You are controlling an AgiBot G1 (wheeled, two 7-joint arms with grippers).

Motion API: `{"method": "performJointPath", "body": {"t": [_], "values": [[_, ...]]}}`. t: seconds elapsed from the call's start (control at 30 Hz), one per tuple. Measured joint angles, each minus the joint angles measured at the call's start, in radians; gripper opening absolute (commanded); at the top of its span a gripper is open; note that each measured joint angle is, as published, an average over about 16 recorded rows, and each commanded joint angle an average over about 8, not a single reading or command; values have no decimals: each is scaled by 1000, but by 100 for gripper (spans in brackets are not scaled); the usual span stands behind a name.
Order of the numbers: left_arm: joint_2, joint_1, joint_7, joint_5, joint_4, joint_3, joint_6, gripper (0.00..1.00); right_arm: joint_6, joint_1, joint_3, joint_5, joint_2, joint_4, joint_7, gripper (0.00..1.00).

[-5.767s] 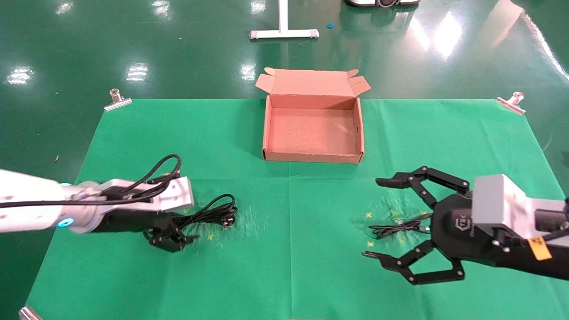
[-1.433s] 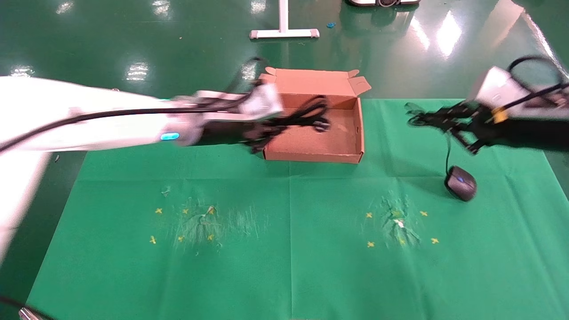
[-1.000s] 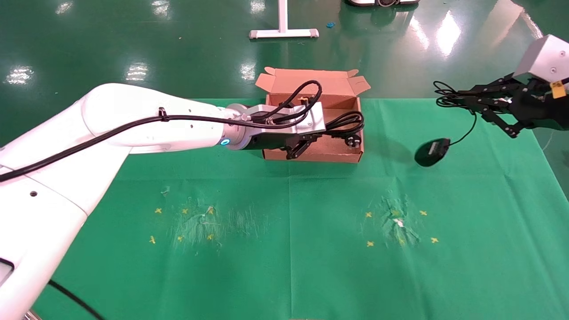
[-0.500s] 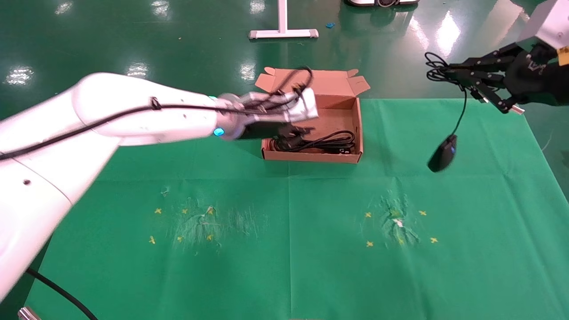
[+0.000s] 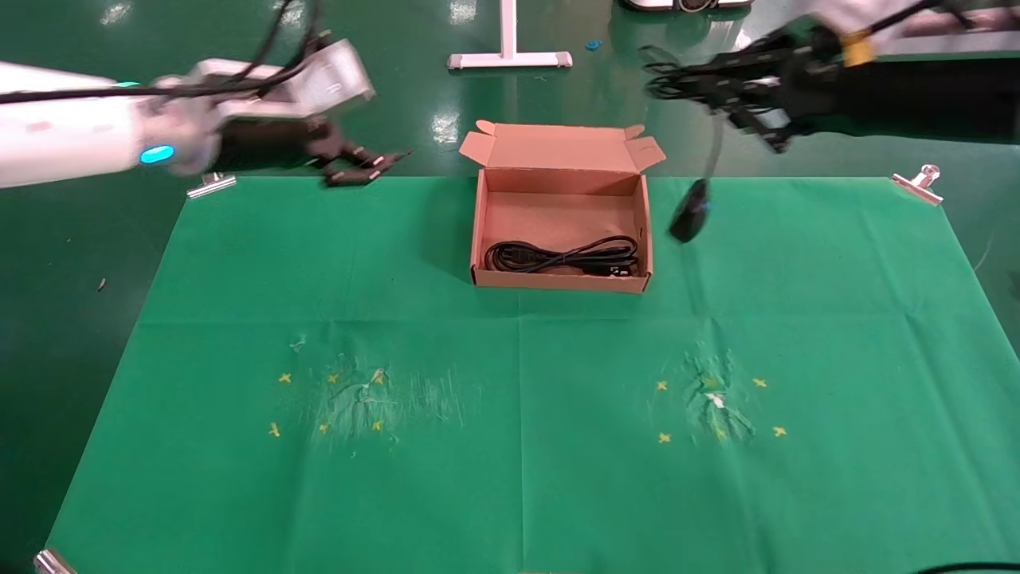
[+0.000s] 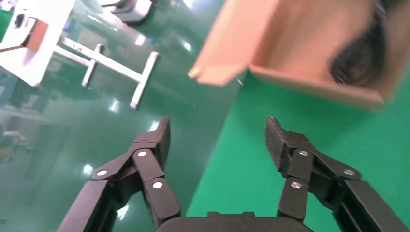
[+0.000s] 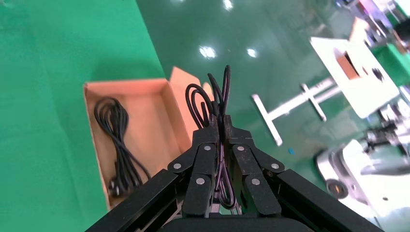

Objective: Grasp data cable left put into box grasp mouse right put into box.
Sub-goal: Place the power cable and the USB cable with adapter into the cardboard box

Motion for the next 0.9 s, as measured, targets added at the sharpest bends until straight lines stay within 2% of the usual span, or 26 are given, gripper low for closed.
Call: {"method": "performJointPath", "body": {"t": [0.23,0.47,0.67,0.7,0.73,0.9], "values": [[-103,13,-214,138,-214,36,3,100,16,16,-45,-27,-120,-22,-7,0],[-129,24,-415,293,-334,59,-11,100,30,15,-93,-73,-206,-53,4,0],[-137,29,-532,390,-400,68,-5,100,42,2,-125,-111,-246,-117,-16,0],[-138,30,-545,402,-408,69,-4,100,44,0,-130,-116,-250,-130,-23,3],[-139,31,-556,412,-416,69,-2,100,46,-3,-133,-121,-253,-143,-29,11],[-142,34,-591,445,-439,71,2,100,51,-14,-146,-131,-262,-198,-62,73]]}}
